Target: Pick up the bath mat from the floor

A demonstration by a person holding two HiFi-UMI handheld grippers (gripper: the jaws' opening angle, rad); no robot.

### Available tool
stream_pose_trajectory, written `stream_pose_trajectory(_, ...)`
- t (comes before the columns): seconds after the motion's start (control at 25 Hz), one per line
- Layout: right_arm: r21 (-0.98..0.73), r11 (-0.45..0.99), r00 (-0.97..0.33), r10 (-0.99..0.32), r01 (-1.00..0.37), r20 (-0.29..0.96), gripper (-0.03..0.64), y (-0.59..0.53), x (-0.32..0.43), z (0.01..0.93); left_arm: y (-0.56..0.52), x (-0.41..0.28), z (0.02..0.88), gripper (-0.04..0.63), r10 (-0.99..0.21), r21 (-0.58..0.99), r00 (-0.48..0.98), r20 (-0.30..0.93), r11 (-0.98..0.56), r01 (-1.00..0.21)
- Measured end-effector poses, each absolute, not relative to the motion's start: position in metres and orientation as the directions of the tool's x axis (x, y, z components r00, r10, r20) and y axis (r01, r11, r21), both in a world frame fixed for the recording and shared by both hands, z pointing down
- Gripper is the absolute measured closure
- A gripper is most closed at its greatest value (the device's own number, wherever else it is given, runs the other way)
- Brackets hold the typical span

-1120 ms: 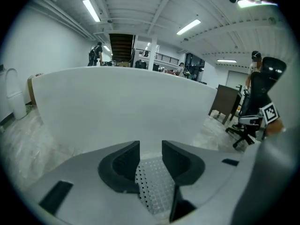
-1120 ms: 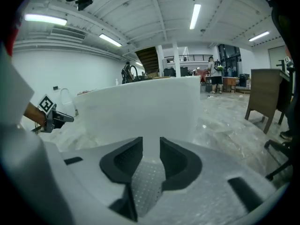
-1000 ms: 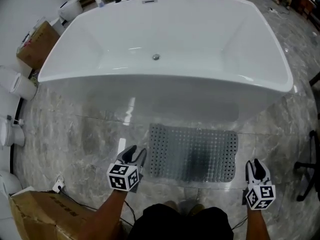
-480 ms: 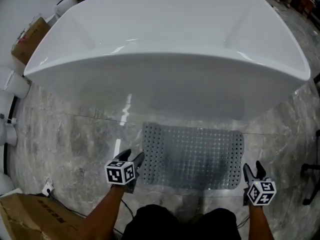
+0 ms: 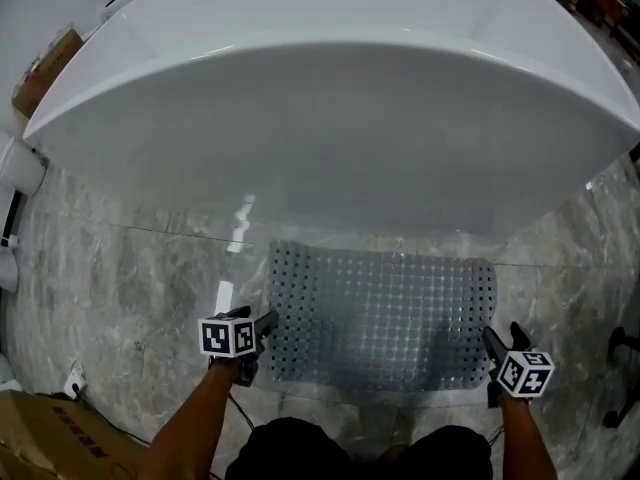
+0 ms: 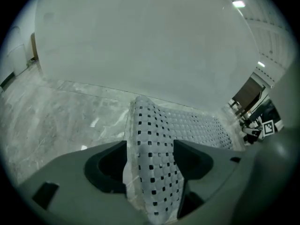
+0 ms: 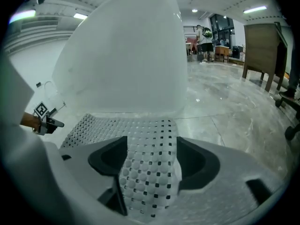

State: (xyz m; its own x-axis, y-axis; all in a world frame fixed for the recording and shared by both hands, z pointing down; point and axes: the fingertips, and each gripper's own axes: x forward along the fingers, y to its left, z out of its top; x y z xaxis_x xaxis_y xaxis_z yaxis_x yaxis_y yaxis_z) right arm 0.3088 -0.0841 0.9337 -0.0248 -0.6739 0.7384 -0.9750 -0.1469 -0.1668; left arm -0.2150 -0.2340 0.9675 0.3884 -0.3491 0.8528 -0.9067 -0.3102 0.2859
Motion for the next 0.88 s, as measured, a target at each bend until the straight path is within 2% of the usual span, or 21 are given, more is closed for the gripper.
stream_pose_trajectory(0.36,-0.201,-0.2,-0.032,-0.627,-0.959,0.778,0.281,-0.081,0.324,1.0,-0.225,-0.214,1.023,0.298,-0.29,0.36,0.436,0.852,-0.279,-0.89)
stream_pose_trajectory(0.88,-0.238,-0.232,-0.067,-0.569,-0.943,0.82,0.278,-0.092,0.321,1.054,-0.228,-0.209,1.057,0.296,-0.268,0.338,0.413,0.871,-0.285,-0.897)
